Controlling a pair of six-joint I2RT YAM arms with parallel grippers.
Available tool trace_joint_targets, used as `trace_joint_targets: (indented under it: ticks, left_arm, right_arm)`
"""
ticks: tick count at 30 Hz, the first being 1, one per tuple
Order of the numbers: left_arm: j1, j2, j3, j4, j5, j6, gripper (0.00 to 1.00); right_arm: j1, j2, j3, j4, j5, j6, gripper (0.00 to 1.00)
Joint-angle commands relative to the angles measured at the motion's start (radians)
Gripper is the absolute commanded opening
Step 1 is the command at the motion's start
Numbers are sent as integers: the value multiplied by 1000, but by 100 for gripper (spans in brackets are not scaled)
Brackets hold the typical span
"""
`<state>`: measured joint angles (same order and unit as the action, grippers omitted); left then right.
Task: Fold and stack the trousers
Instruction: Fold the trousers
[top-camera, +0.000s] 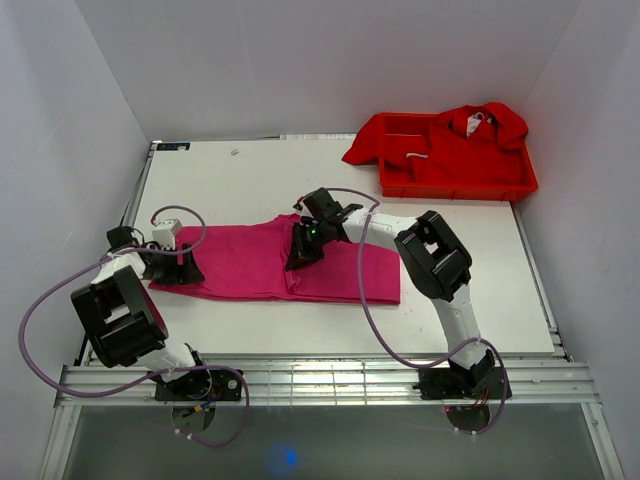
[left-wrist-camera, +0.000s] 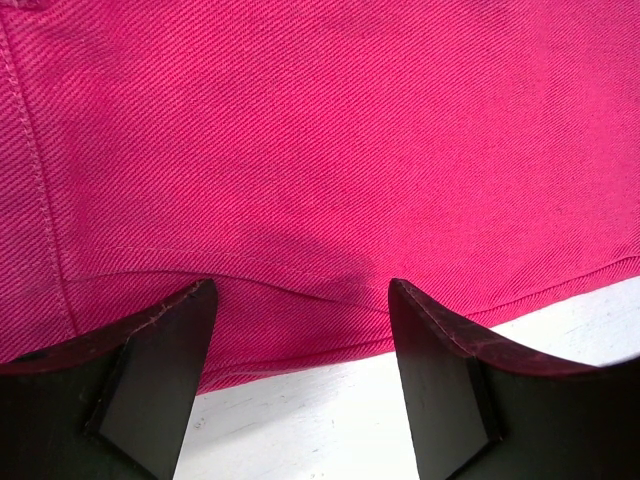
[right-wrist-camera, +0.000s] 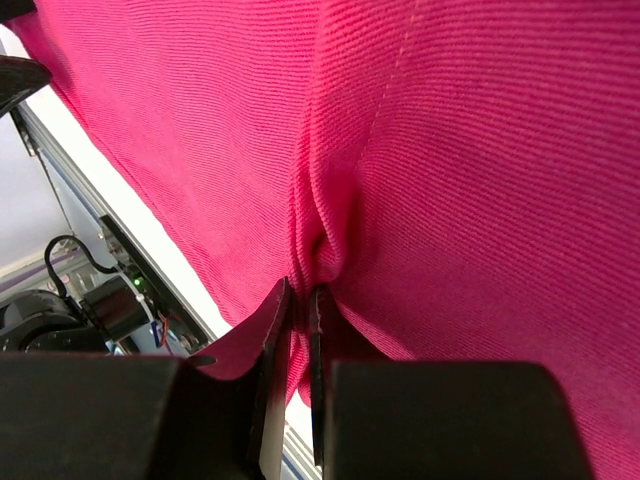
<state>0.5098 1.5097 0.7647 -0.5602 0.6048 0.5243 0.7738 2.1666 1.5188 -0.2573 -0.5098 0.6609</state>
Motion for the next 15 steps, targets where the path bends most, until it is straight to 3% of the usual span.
trace_joint_targets:
  ticks: [1,3,5,6,7,9,13,14,15]
  left_arm:
    - [-5,84,-85,-30,-89,22,83]
    - [-5,83,-88,-29,-89,23,83]
    - [-5,70,-88,-32,-88,23,84]
    - [-5,61,-85,-41,-85,25,85]
    - [-5,40,-78,-52,-67,32,87]
    - [-5,11,-38,-99,-28,46,89]
    - [-5,-95,76,-184,134,49,95]
    - [-5,-133,100,-202,230,42,96]
    - [-7,-150,128,-231,280,39,96]
  right_arm:
    - [13,4,41,50,-42,28,8]
    - [13,4,35,72,-59,31,8]
    - [12,2,26,95,-91,35,16]
    - [12,-5,23,104,-101,36,20]
    - [12,-13,23,124,-110,34,32]
    - [10,-40,29,144,-153,8,41]
    - [-22,-105,47,161,-211,-70,60]
    - [-31,-125,46,158,-231,-92,69]
    - [-40,-164,37,156,-239,-110,71]
